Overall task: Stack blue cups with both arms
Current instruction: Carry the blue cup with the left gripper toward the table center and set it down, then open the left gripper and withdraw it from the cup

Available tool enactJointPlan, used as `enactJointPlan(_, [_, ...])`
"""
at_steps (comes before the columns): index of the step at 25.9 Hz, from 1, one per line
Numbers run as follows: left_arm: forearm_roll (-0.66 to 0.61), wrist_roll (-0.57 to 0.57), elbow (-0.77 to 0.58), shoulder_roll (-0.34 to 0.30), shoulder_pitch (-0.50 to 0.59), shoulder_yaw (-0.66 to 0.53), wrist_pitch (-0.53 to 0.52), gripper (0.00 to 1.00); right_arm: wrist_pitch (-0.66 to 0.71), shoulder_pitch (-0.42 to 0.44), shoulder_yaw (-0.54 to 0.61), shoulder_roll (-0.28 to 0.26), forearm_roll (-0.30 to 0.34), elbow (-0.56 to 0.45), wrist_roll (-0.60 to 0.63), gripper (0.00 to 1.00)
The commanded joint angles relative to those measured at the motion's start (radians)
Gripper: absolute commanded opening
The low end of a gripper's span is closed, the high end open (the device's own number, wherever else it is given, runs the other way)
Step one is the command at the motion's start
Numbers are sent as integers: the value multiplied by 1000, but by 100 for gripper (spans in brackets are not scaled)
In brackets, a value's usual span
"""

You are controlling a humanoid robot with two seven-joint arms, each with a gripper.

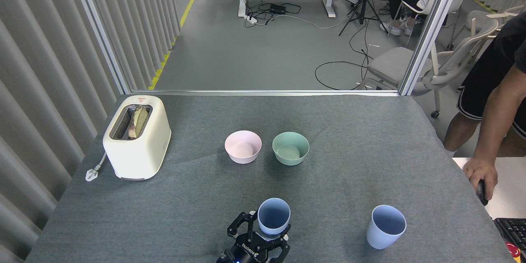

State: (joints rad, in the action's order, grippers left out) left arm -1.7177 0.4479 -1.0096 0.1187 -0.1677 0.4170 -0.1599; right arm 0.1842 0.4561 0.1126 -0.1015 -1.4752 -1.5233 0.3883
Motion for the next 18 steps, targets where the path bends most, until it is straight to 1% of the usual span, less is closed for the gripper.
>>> enactJointPlan(1, [0, 0, 6, -1, -3, 0, 0, 69, 0, 0, -5, 0, 0, 0, 0, 100])
enactJointPlan(7, [1, 0, 34, -1, 1, 0, 0, 85, 0, 0, -5, 0, 0, 0, 0, 100])
enactJointPlan(9, [3, 0, 34, -2, 1, -3, 0, 98, 0, 0, -4, 0, 0, 0, 0, 100])
enactJointPlan(11, [17, 0, 34, -2, 5, -6, 0, 100, 0, 0, -4, 0, 0, 0, 0, 100])
enactJointPlan(18, [70, 0, 19, -16, 48, -9, -3, 100, -3, 0, -4, -1, 1, 0, 0, 100])
